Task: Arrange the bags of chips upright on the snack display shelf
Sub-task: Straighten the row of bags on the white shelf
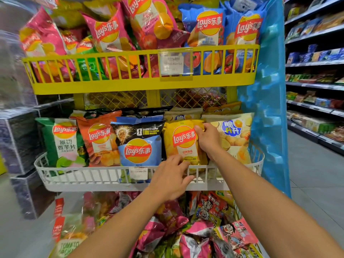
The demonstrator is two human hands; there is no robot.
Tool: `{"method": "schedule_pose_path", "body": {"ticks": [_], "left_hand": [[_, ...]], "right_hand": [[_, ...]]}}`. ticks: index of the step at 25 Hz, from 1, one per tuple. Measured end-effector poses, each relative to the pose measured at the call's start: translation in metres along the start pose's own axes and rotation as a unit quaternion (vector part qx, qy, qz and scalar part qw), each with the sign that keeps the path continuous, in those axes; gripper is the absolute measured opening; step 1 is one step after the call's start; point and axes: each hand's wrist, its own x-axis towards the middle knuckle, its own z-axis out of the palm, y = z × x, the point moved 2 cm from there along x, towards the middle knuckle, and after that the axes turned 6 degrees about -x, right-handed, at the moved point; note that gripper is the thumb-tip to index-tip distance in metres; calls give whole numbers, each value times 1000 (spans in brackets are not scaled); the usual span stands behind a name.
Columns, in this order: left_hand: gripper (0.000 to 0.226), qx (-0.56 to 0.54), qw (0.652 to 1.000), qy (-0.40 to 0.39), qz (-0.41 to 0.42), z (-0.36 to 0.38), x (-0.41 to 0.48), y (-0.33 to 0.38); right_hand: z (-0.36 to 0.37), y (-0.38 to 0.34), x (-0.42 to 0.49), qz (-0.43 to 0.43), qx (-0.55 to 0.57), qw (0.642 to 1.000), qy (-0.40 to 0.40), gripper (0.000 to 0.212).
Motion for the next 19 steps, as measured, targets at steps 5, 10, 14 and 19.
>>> {"method": "schedule_pose_path", "body": {"ticks": [5,10,14,19], "left_hand": [[37,-18,985,146,87,-25,-15,-31],[52,138,972,187,-33,-52,-17,-105],[75,163,981,90,-49,-42,-6,-124],[79,161,985,54,-38,-47,4,-130]], "right_hand": [[-14,-12,-34,-130,-216,965,73,55],[7,0,-51,-386,-467,793,-58,77],[21,9,-35,-326,-489,804,-98,85],[23,3,-35,-299,-496,808,-106,85]]}}
